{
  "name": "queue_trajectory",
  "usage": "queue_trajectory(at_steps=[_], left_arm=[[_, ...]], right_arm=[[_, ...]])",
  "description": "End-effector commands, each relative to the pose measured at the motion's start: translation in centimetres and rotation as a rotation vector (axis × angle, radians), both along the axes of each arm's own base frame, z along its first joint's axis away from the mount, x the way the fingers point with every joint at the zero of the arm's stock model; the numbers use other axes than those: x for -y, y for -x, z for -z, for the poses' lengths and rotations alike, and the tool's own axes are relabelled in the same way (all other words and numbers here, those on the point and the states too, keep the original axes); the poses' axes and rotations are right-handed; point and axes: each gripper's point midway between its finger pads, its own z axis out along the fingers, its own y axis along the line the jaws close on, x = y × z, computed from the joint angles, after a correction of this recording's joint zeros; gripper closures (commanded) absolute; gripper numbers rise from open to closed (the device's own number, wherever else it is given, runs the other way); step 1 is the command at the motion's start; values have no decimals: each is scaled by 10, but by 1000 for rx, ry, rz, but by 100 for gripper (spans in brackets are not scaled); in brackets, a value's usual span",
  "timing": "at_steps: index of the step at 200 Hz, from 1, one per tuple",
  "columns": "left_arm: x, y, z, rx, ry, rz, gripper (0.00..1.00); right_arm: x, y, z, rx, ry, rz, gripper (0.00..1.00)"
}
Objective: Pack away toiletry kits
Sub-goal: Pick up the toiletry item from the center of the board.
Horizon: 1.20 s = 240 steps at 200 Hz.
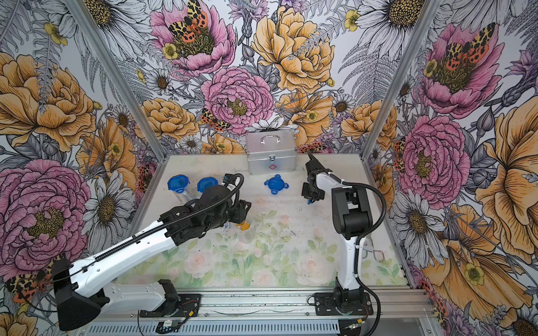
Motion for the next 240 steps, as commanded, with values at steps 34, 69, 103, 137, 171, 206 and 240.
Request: queue_trajectory(at_steps=[34, 69, 103, 137, 171, 206, 240], left_arm=[[-26, 6, -7, -239, 212, -45, 41], [-38, 8, -22, -364, 406, -34, 23], [-37, 2, -30, -464, 513, -6, 4], [-29, -7, -28, -494, 513, -1, 2], [-5, -11, -29, -519, 510, 65, 5], [26, -14, -35, -527, 520, 131, 6], [51, -15, -34, -540, 508, 165, 8]], right_arm=[[-23, 15, -8, -3, 28, -132, 87], [-47, 23, -55, 128, 17, -243, 89], [-79, 61, -110, 269, -52, -400, 90], [-119, 123, -174, 463, -156, -608, 90], [-149, 173, -212, 565, -258, -732, 90], [-177, 204, -225, 581, -319, -812, 90], [-197, 212, -225, 584, -337, -850, 90]])
